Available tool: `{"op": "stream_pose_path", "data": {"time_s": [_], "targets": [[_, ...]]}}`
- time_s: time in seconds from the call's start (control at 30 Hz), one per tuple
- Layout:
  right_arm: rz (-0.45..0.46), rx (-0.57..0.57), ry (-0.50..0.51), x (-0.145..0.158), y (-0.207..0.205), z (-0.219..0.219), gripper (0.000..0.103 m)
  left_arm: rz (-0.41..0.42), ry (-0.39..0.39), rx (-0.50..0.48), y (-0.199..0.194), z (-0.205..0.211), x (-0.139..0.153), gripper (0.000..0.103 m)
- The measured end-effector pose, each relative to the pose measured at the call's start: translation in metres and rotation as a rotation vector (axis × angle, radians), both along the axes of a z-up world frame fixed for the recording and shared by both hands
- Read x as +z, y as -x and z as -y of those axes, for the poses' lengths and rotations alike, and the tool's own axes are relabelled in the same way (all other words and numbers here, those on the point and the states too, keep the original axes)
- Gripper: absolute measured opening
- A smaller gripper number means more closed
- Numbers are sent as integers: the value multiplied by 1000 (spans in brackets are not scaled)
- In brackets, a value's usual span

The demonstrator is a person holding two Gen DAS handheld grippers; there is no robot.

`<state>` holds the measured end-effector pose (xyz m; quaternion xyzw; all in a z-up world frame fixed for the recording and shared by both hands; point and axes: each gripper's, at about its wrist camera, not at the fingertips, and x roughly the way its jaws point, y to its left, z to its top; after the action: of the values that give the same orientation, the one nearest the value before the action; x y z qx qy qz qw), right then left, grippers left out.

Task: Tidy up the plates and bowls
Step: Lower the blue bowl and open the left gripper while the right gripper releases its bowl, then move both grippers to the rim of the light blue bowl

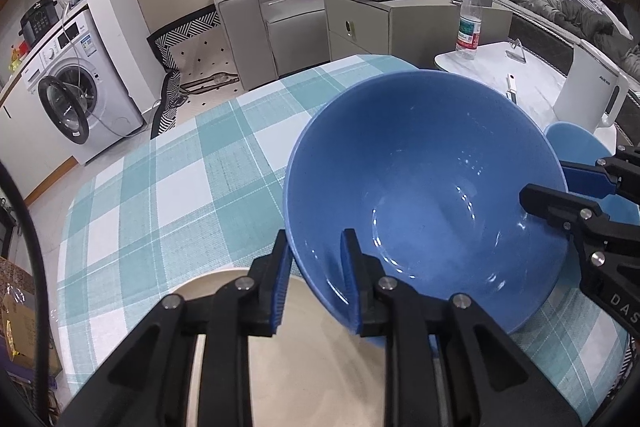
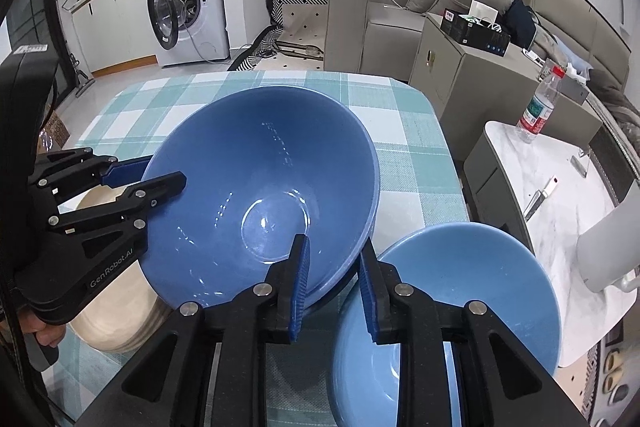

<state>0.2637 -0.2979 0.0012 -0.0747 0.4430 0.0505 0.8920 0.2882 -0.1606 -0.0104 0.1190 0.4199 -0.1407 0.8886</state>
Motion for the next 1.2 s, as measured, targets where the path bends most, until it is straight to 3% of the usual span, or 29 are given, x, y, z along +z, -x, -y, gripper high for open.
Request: {"op": "stream_pose_path", "data": {"time_s": [0.13,0.3,0.4,0.47,0.57,0.63,0.8,0.9,0.93,0.97,1.2], "targets": [[13,11,43,-2,2,-6,28,-13,9,-10,1,0,-2,33],[24,19,87,-5,3,-11,30,-24,7,-19,2,2,-5,36],[31,21,118,-6,4,-13,37,-36,11,-23,2,2,-7,38],[34,21,116,-6,4,-12,41,-38,17,-20,2,1,-6,46],[52,35,98,-3,7,-10,56,-58,35,-22,2,-1,-5,52],[63,36,77,1,9,-8,76,-62,43,-23,2,-2,-3,53],[77,34,17,12,10,-1,92,-61,77,-10,5,-7,7,56],[89,9,-23,19,11,8,100,-47,119,-7,9,-12,17,70],[96,6,-44,23,12,12,100,-40,128,-5,11,-12,21,86],[97,1,-52,25,13,14,102,-25,136,-3,13,-12,25,96],[150,-63,-140,52,23,44,103,15,183,-47,22,-5,48,103]]}}
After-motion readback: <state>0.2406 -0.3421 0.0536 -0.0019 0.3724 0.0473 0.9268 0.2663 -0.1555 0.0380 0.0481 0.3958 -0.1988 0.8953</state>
